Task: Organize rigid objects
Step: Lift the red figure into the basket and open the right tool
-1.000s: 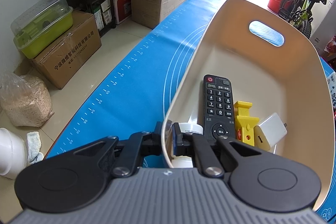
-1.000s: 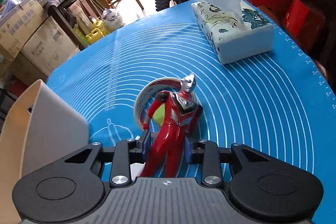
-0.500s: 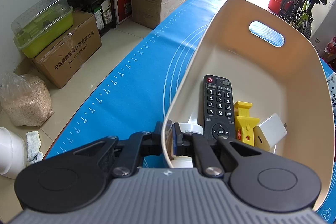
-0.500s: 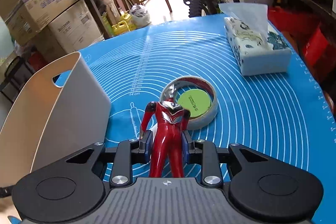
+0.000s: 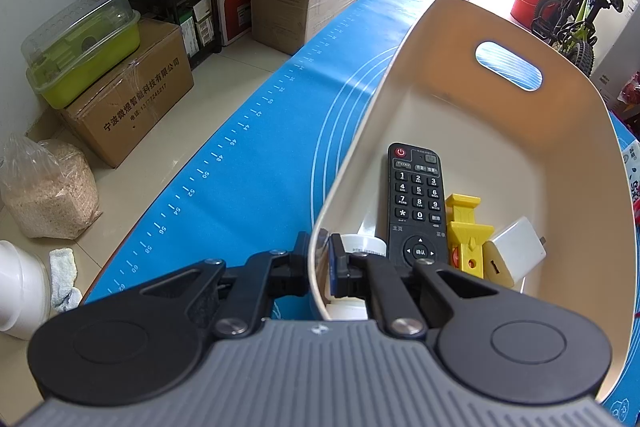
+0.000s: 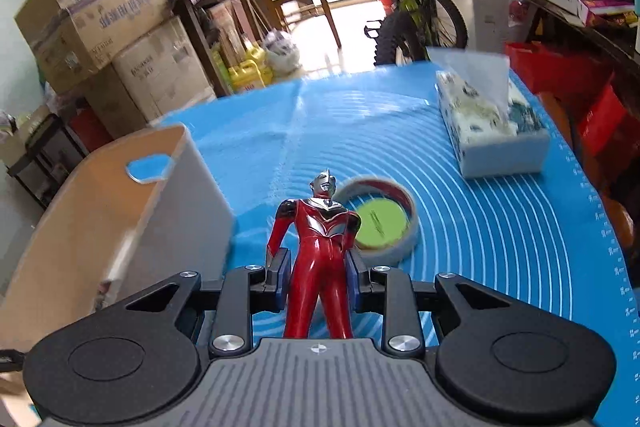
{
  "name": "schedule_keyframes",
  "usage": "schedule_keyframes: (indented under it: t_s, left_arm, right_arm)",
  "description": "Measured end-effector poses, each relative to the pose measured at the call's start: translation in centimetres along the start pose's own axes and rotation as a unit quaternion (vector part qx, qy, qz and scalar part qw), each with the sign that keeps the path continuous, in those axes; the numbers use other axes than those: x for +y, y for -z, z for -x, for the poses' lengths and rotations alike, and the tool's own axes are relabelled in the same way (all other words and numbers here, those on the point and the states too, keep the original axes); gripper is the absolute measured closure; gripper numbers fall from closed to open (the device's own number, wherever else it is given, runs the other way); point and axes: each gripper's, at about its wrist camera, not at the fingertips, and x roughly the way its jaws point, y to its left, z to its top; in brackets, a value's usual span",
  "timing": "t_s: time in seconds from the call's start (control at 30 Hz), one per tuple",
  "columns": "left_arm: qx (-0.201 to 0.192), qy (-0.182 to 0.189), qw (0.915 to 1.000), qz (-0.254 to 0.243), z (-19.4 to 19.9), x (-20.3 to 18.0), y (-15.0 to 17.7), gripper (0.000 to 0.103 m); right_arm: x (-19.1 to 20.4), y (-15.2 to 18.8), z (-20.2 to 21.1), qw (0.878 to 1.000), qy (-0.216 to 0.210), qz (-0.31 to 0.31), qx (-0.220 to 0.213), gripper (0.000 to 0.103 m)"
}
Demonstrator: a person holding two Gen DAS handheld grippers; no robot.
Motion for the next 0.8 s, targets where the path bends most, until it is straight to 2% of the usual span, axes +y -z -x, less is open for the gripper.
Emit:
schedule_keyframes:
  t_s: [0.3,0.47,0.6,0.8]
  left_arm:
    - [0.000,0.000,1.0000,0.000,0.0,0.0,0.0,0.092]
    - [0.000,0.000,1.0000,0.000,0.0,0.0,0.0,0.092]
    - [0.000,0.000,1.0000,0.000,0.0,0.0,0.0,0.092]
    - [-0.001,-0.001,1.0000,-0.003,0.1,0.0,-0.1,0.092]
  right_arm:
    - [5.4,-2.4,3.8,0.995,-0.079,0.035,-0.049,0.066]
    - [9.9,-2.6,3.8,0.989,-0.120,0.073,-0.049,0.066]
    - [13.1,-1.5,2.7,0.984,-0.143,0.102,-0.028,0.066]
    - [16.7,1.3,0.3,0.976,-0.148,0.155,0.037,0.066]
